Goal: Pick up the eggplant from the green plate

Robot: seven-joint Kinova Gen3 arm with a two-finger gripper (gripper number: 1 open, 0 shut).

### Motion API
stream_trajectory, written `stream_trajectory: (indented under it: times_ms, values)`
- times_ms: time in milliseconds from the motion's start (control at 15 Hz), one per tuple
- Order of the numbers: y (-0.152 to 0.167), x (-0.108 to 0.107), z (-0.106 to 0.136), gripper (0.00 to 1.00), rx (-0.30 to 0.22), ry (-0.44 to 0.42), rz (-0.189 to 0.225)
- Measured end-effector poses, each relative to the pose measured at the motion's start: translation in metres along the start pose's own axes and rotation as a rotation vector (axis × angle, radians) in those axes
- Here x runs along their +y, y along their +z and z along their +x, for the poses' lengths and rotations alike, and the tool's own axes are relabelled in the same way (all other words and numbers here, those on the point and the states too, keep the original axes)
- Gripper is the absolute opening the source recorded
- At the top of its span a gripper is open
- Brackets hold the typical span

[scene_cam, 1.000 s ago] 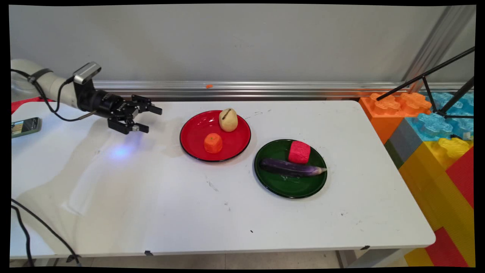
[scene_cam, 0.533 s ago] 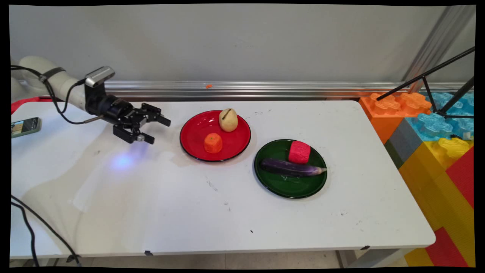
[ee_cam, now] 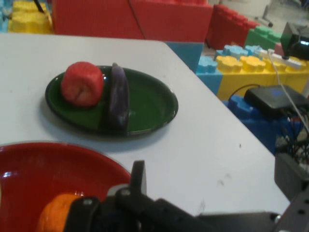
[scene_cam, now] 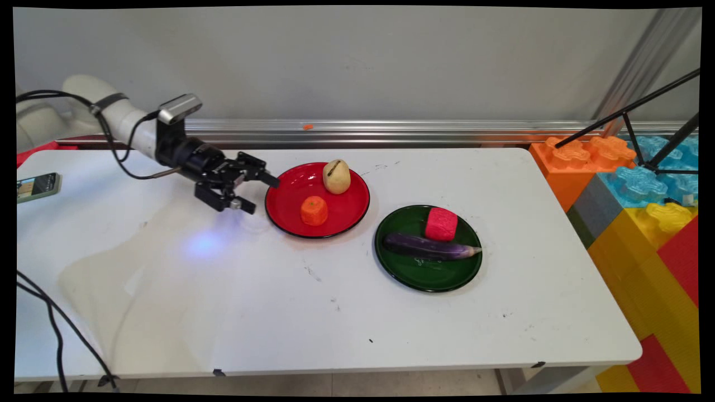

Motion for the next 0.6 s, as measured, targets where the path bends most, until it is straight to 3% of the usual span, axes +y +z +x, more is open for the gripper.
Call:
stream_trajectory:
  times_ms: [600]
  values:
    - [0.064, -0.021, 0.018, 1.00, -0.023, 0.055, -0.046]
